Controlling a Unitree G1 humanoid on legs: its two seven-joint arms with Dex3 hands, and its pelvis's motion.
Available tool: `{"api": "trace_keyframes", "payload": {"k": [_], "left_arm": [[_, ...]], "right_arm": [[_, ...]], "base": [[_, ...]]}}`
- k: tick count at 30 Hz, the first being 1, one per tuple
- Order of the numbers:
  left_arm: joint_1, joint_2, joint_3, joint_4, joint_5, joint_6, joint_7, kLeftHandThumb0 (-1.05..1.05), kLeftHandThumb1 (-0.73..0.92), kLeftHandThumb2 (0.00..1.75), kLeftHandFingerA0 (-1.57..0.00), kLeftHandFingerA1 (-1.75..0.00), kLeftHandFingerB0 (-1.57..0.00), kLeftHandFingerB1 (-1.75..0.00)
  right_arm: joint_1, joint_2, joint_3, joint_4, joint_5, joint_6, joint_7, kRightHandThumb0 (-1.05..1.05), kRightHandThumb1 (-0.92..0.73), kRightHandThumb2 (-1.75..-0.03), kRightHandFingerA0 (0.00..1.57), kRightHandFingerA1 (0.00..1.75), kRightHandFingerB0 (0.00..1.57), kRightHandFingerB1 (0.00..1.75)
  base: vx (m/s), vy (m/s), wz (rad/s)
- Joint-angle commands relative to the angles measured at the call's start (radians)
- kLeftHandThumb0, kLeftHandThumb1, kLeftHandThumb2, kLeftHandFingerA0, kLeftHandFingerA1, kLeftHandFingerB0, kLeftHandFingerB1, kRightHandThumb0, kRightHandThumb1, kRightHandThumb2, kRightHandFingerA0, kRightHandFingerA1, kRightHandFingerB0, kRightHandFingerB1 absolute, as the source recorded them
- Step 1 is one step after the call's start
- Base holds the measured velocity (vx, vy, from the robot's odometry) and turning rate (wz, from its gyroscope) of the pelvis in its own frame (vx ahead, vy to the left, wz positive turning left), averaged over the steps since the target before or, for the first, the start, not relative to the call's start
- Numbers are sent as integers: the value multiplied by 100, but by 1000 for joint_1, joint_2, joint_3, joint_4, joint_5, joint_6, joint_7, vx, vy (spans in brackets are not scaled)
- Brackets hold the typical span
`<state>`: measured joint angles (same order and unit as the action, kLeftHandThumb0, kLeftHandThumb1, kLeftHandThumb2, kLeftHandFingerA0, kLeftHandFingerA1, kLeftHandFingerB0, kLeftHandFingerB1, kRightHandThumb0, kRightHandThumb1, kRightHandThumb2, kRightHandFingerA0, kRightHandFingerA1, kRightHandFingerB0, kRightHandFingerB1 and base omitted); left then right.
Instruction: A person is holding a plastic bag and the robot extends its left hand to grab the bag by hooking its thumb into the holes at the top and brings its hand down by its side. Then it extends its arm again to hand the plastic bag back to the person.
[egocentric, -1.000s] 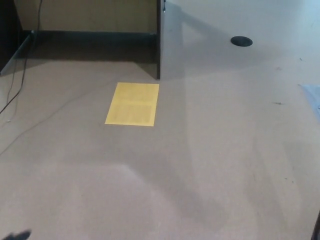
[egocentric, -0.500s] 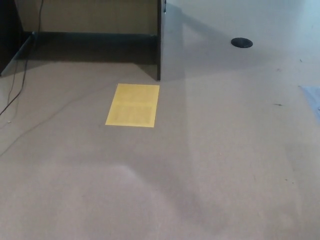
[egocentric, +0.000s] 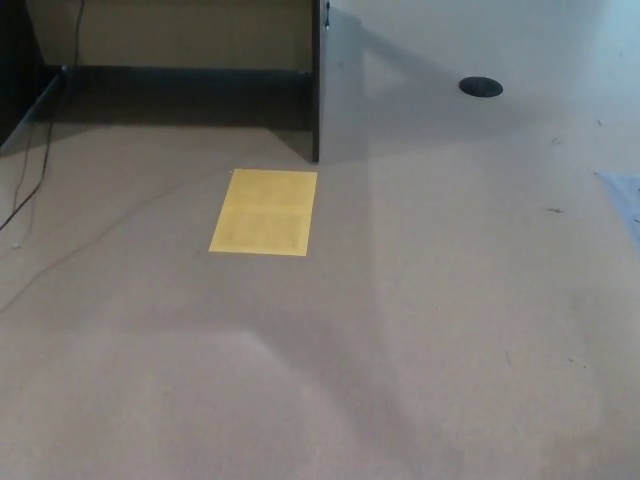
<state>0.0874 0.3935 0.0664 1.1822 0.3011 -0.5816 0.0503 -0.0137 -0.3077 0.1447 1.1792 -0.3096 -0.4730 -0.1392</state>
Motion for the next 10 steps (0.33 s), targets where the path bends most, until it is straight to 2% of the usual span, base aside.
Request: {"api": "trace_keyframes", "payload": {"k": [1,2,3,6,7,10], "left_arm": [[12,2,0,4,-47,-16,-40,-52,61,58,-42,-40,-28,-30],[11,3,-6,3,-43,-17,-34,-54,60,58,-43,-40,-28,-31],[1,8,-19,-2,-27,-4,-24,-62,52,81,-37,-50,-23,-42],[-7,6,-16,-3,-46,-10,-38,-58,51,79,-36,-51,-23,-42],[-5,5,-15,-3,-50,-14,-40,-52,61,58,-42,-41,-29,-31],[-14,8,-25,-6,-39,-11,-24,-53,61,59,-42,-41,-31,-31]], "right_arm": [[15,-10,5,11,-6,28,-12,-31,-66,-60,74,60,53,39],[12,-13,9,10,-10,42,-8,-31,-66,-60,71,56,53,39],[-3,-14,13,12,-14,74,-2,-33,-67,-60,66,46,52,39],[-23,-16,22,19,-22,104,-4,-33,-66,-60,66,47,53,39],[-23,-16,26,21,-25,106,-6,-33,-67,-60,65,46,52,39],[-32,-19,29,22,-24,113,-3,-33,-67,-60,65,46,51,39]], "base": [[0,0,0],[0,0,0],[0,0,0],[0,0,0],[0,0,0],[0,0,0]]}}
